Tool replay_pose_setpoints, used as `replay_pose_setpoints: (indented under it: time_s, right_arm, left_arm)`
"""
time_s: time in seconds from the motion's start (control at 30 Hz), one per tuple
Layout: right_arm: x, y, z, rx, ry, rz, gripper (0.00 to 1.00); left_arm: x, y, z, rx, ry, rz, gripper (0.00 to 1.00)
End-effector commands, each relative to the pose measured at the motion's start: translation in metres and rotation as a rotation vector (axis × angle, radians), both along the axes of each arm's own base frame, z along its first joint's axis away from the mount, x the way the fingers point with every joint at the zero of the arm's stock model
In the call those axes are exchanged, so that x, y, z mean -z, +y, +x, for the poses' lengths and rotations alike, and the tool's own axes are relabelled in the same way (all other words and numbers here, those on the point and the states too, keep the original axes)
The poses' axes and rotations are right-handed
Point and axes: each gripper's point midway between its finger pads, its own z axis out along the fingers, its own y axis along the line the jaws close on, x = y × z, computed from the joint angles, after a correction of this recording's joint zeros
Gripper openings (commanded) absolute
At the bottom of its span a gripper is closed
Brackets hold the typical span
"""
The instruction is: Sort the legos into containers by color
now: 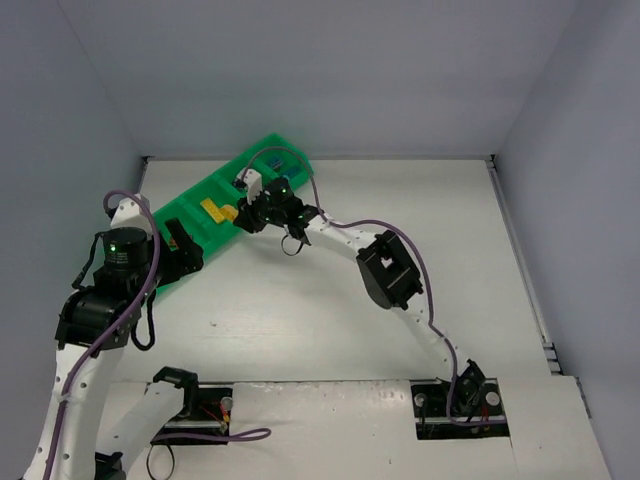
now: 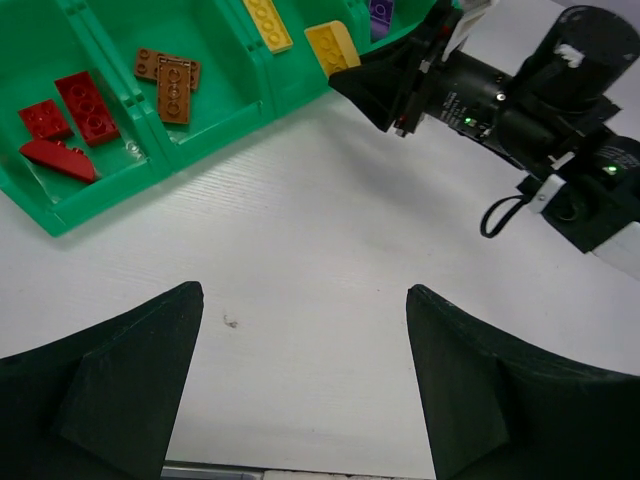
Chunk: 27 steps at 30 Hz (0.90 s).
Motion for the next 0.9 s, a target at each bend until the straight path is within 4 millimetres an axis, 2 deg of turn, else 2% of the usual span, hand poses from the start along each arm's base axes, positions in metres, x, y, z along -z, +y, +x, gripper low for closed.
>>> replay_pose_setpoints:
  time_s: [0.0, 0.03, 0.07, 0.23, 0.3, 0.33, 0.37, 0.4, 0.6, 0.67, 0.7, 0.73, 0.77, 0.8, 0.83, 0.87]
  right_arm:
    - [-0.071, 0.026, 0.015, 0.004, -0.154, 0.203, 0.06]
    - [-0.070, 0.031, 0.016, 0.005, -0.159, 0.216, 0.07]
    - [-0.071, 0.035, 0.017, 0.005, -0.166, 0.227, 0.14]
    - [-0.060, 0.051, 0.021, 0.030, -0.181, 0.247, 0.28]
    - [-0.068, 0.053, 0.024, 0.057, -0.207, 0.274, 0.35]
    - [-0.066, 0.054, 0.025, 0.065, -0.209, 0.279, 0.40]
    - [-0.070, 0.054, 0.028, 0.083, -0.224, 0.291, 0.52]
    - [-0.073, 0.054, 0.029, 0.094, -0.231, 0.296, 0.56]
    - [-0.079, 0.054, 0.032, 0.110, -0.255, 0.302, 0.62]
    - [-0.097, 0.049, 0.032, 0.119, -0.276, 0.323, 0.63]
    - [-0.088, 0.043, 0.032, 0.138, -0.265, 0.306, 0.64]
    - [-0.112, 0.037, 0.030, 0.148, -0.286, 0.332, 0.65]
    - [-0.117, 0.031, 0.031, 0.159, -0.291, 0.333, 0.66]
    - [-0.109, 0.020, 0.035, 0.189, -0.277, 0.303, 0.67]
    - [-0.132, 0.009, 0.036, 0.205, -0.293, 0.314, 0.71]
    - [-0.136, 0.000, 0.037, 0.219, -0.290, 0.302, 0.72]
  left_arm:
    - [-0.004, 0.001, -0.005, -0.030, -0.016, -0.040, 0.76]
    - [-0.005, 0.000, -0.008, -0.028, -0.021, -0.048, 0.76]
    - [-0.002, -0.001, -0.010, -0.026, -0.012, -0.053, 0.76]
    - [0.001, 0.001, -0.019, -0.027, -0.010, -0.055, 0.76]
    - [0.001, 0.002, -0.021, -0.029, -0.013, -0.055, 0.76]
    - [0.001, 0.002, -0.023, -0.030, -0.016, -0.055, 0.76]
    - [0.000, 0.002, -0.024, -0.029, -0.018, -0.056, 0.76]
    - [0.000, 0.002, -0.024, -0.028, -0.018, -0.056, 0.76]
    - [0.005, 0.003, -0.026, -0.031, -0.012, -0.053, 0.76]
    - [0.006, 0.003, -0.026, -0.030, -0.009, -0.055, 0.76]
    - [0.006, 0.003, -0.026, -0.029, -0.009, -0.054, 0.76]
    - [0.006, 0.003, -0.025, -0.030, -0.015, -0.051, 0.76]
    - [0.005, 0.004, -0.025, -0.030, -0.017, -0.046, 0.76]
    - [0.006, 0.005, -0.024, -0.030, -0.016, -0.040, 0.76]
    - [0.006, 0.005, -0.024, -0.031, -0.016, -0.036, 0.76]
    - [0.006, 0.007, -0.023, -0.034, -0.017, -0.025, 0.76]
